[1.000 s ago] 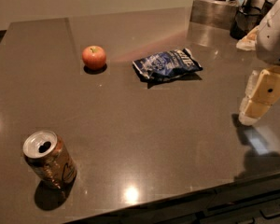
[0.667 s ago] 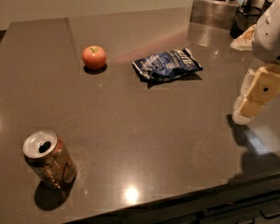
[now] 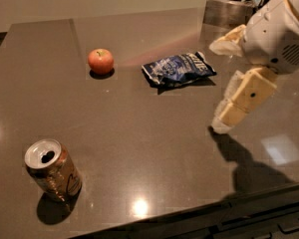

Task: Knock orange can over

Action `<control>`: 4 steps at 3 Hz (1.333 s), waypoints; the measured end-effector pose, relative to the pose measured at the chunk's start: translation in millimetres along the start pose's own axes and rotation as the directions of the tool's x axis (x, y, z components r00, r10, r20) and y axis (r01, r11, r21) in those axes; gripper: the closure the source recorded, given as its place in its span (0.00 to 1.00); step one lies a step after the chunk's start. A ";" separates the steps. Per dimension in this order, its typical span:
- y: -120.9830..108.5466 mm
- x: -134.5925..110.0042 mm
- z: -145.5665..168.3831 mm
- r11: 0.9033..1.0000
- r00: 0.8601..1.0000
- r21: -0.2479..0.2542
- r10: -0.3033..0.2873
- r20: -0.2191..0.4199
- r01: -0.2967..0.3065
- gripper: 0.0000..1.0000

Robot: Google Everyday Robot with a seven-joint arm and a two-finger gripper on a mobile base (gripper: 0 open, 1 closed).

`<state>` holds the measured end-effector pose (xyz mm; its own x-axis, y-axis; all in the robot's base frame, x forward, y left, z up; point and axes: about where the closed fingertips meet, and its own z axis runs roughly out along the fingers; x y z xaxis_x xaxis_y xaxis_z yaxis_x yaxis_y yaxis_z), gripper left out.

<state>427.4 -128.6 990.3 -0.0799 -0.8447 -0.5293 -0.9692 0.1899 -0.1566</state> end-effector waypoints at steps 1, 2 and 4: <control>24.4 -47.8 23.1 0.995 0.988 -0.065 -0.067 0.136 0.076 0.00; 63.8 -107.3 61.1 0.973 0.960 -0.146 -0.140 0.241 0.178 0.00; 117.0 -154.7 118.3 0.937 0.940 -0.254 -0.156 0.302 0.237 0.00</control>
Offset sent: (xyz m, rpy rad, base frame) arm -0.0523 0.1833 -0.0125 0.2674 0.0368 0.3711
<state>353.9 83.5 955.2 0.1465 -0.6725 -0.7255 -0.9868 -0.1500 -0.0603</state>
